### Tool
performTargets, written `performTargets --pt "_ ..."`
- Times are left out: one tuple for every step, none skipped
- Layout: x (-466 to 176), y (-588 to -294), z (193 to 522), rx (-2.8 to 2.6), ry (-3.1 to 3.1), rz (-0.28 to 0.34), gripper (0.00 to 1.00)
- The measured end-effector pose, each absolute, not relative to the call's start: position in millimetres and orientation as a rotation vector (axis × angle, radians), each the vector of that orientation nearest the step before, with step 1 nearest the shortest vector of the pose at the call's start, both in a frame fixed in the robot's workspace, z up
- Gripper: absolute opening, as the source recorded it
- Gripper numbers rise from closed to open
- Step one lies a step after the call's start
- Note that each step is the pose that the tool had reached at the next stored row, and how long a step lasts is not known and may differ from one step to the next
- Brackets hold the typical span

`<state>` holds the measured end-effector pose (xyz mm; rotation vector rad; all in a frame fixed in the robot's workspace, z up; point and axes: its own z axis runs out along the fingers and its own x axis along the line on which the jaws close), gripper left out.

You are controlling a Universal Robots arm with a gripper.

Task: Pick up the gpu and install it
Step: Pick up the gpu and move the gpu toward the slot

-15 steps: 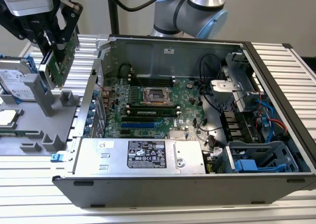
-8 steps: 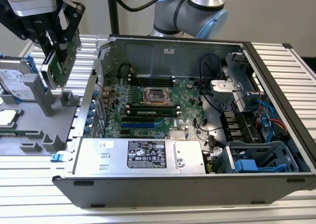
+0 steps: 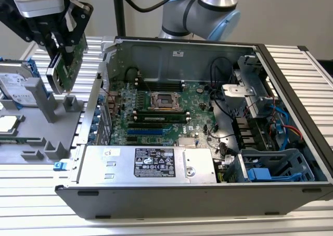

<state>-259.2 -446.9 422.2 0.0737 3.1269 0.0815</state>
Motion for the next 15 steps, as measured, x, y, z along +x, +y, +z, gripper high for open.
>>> performTargets --pt "-258.4 -446.9 422.2 0.074 3.127 0.081 0.00" --pt "-257.6 -446.9 422.2 0.074 3.127 0.082 0.00" --pt "-256.7 -446.9 422.2 0.074 3.127 0.081 0.00" --pt "-255.8 -446.9 422.2 0.074 3.127 0.081 0.00" --pt "-254.9 -446.9 422.2 0.074 3.127 0.081 0.00" --pt "-253.9 -446.9 422.2 0.074 3.127 0.081 0.00" --pt "-253.0 -446.9 422.2 0.074 3.127 0.081 0.00" --pt "-252.0 -446.9 422.3 0.074 3.127 0.081 0.00" --pt "-251.1 -446.9 422.2 0.074 3.127 0.081 0.00" --pt "-250.1 -446.9 422.2 0.074 3.127 0.081 0.00" --pt "-249.2 -446.9 422.2 0.074 3.127 0.081 0.00" --pt "-248.1 -446.9 422.2 0.074 3.127 0.081 0.00" --pt "-247.2 -446.9 422.2 0.074 3.127 0.081 0.00" --pt "-246.2 -446.9 422.2 0.074 3.127 0.081 0.00" --pt "-245.2 -446.9 422.1 0.074 3.127 0.082 0.00"
